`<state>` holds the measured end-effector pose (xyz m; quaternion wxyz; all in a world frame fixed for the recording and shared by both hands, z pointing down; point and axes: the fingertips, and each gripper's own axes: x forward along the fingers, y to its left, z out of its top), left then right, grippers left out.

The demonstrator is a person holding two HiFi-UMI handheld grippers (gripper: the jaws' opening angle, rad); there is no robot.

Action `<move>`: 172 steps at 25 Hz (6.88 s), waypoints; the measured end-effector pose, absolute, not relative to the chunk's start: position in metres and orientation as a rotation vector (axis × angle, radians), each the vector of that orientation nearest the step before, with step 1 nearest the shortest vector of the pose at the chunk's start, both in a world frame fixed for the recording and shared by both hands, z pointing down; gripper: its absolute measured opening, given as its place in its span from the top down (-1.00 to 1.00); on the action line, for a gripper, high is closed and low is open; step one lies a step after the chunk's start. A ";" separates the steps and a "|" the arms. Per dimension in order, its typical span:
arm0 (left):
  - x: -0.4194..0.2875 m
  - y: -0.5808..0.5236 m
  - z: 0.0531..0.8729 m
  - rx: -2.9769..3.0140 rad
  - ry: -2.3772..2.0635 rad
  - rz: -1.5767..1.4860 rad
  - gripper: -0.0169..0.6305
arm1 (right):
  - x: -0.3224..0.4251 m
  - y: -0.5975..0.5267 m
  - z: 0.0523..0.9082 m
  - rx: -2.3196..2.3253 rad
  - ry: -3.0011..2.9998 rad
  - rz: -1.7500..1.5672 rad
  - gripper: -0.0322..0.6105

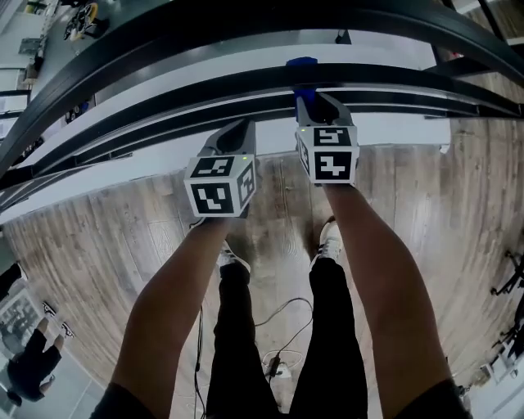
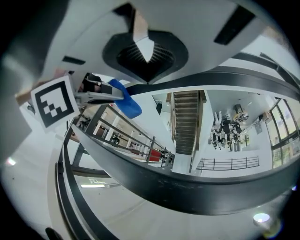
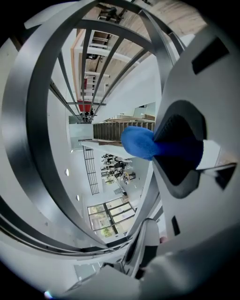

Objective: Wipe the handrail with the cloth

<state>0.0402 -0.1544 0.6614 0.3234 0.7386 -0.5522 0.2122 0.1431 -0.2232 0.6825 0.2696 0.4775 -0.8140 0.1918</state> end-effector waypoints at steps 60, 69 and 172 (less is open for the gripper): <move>0.214 -0.117 0.711 2.026 -1.263 0.614 0.94 | 0.373 -0.210 0.686 1.287 -2.174 0.338 0.58; 0.011 -0.017 0.746 1.870 -1.363 0.592 0.94 | 0.126 -0.088 0.746 0.955 -2.234 0.342 0.58; 0.097 -0.158 0.837 1.835 -1.370 0.714 0.94 | 0.290 -0.253 0.880 1.266 -1.962 0.684 0.59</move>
